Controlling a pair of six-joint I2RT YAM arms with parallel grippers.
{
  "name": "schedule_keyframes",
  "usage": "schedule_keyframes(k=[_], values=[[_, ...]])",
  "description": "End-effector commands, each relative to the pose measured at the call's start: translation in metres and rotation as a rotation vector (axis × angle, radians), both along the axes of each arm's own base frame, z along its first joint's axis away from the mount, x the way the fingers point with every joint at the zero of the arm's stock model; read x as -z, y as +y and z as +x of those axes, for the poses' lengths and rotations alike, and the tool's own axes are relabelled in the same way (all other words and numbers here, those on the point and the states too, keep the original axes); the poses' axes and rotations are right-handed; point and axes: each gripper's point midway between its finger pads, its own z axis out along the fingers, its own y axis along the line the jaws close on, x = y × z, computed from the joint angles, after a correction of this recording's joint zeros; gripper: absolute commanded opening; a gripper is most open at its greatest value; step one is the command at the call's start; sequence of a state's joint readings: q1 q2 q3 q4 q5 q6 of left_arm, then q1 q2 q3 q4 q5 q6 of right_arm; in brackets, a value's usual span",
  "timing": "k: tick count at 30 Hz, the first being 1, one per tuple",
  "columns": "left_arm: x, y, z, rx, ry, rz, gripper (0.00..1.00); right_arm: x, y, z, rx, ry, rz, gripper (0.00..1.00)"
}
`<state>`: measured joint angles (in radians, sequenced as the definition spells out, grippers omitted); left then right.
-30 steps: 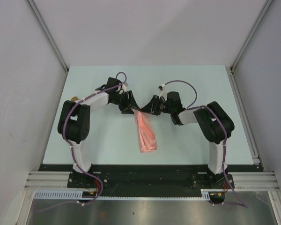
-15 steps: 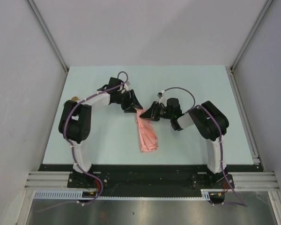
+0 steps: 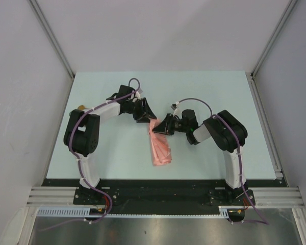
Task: Fold the napkin into a case and place the utensils inside
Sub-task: Stuff the top corner of the smaller-rectangle-folded napkin into the folded napkin.
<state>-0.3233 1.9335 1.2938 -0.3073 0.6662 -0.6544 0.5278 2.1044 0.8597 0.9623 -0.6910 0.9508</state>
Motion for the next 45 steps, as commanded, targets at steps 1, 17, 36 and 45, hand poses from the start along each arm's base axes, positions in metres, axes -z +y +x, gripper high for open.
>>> schedule_keyframes(k=[1,17,36,45], values=[[-0.013,-0.008,0.003,0.027,-0.042,-0.006,0.51,-0.016,0.005,0.012,-0.013,-0.068,0.04,0.29],[0.012,-0.008,0.007,0.031,-0.019,0.095,0.43,-0.015,0.006,0.014,-0.028,-0.073,0.028,0.2],[-0.002,-0.017,0.011,0.032,-0.034,0.077,0.09,-0.03,-0.026,0.005,-0.039,-0.175,-0.294,0.38],[-0.016,-0.028,0.007,0.044,-0.007,-0.02,0.01,-0.028,-0.015,0.022,-0.025,-0.314,-0.405,0.5]])
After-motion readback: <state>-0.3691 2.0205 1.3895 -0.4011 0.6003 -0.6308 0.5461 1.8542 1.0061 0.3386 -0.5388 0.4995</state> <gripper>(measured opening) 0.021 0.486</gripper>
